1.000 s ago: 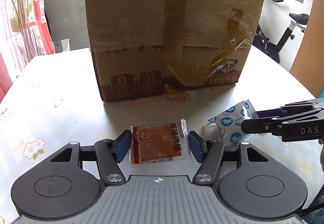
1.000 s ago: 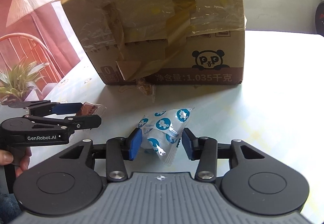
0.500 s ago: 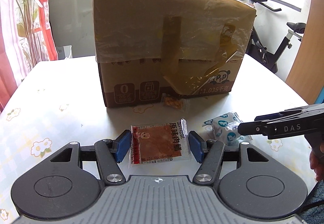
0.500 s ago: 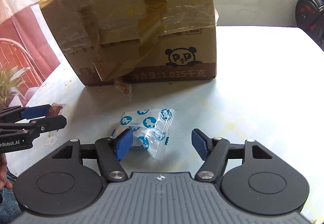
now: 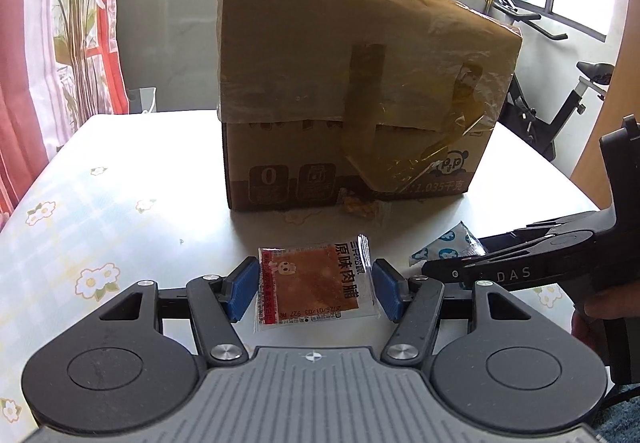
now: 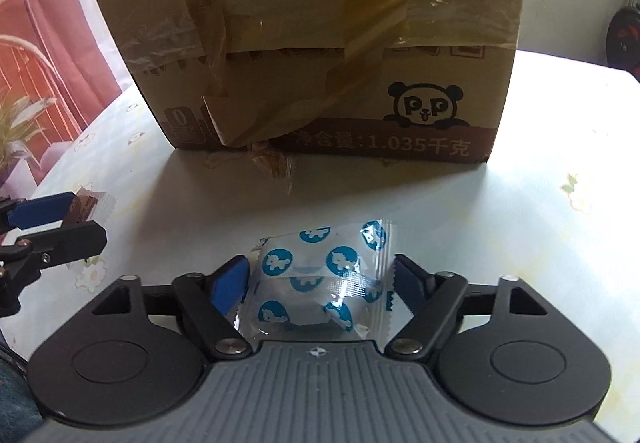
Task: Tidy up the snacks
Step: 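Grasp the blue-dotted white packet with the right tool while the left tool grasps the brown sauce packet, then carry both packets over the box and open both tools to drop them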
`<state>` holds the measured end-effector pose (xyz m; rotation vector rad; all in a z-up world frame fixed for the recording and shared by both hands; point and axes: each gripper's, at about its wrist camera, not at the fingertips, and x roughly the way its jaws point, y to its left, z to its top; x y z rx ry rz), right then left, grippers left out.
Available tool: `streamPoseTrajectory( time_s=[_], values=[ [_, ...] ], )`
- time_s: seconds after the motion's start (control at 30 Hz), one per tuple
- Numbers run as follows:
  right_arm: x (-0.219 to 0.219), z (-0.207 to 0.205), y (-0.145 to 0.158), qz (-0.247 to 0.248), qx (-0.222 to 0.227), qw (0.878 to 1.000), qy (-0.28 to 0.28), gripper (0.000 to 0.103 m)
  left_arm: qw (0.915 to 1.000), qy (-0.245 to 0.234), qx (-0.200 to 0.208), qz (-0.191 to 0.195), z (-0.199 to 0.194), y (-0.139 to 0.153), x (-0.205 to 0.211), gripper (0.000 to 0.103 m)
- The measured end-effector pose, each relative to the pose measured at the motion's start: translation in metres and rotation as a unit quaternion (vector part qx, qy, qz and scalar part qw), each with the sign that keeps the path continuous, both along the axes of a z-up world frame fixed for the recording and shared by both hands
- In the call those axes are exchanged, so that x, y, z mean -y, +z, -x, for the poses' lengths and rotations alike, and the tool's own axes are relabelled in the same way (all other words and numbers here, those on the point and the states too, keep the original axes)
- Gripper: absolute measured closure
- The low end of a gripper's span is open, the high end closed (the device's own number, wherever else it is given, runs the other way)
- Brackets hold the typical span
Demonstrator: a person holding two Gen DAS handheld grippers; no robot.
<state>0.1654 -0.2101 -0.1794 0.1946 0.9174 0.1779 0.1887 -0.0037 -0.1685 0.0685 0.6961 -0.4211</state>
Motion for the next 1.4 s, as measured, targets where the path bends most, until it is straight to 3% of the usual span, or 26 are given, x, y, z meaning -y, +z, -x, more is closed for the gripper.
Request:
streamPoseTrajectory(
  time_s=[0.1, 0.3, 0.47, 0.7, 0.9, 1.13, 1.4],
  values=[
    [0.0, 0.004, 0.001, 0.003, 0.005, 1.0, 0.014, 0.047, 1.0, 0.001, -0.001, 0.0, 0.0, 0.0, 0.0, 0.038],
    [0.013, 0.021, 0.014, -0.005, 0.044, 0.999, 0.012, 0.049, 0.9999, -0.003, 0.009, 0.001, 0.001, 0.007, 0.003, 0.039],
    [0.025, 0.026, 0.044, -0.009, 0.09, 0.996, 0.003, 0.049, 0.9994, -0.009, 0.033, 0.002, -0.002, 0.027, 0.004, 0.038],
    [0.038, 0.02, 0.114, -0.005, 0.189, 0.982, 0.02, 0.049, 0.9934, -0.028, 0.11, 0.011, -0.02, 0.091, 0.01, 0.038],
    [0.046, -0.002, 0.171, -0.001, 0.256, 0.966, 0.039, 0.049, 0.981, -0.049, 0.187, 0.013, -0.048, 0.146, 0.028, 0.038],
    [0.053, -0.068, 0.193, 0.014, 0.258, 0.966, 0.028, 0.048, 0.981, -0.053, 0.185, 0.026, -0.107, 0.168, 0.06, 0.038],
    [0.058, -0.117, 0.166, 0.028, 0.217, 0.976, 0.007, 0.048, 0.9871, -0.026, 0.157, 0.015, -0.142, 0.154, 0.078, 0.034]
  ],
)
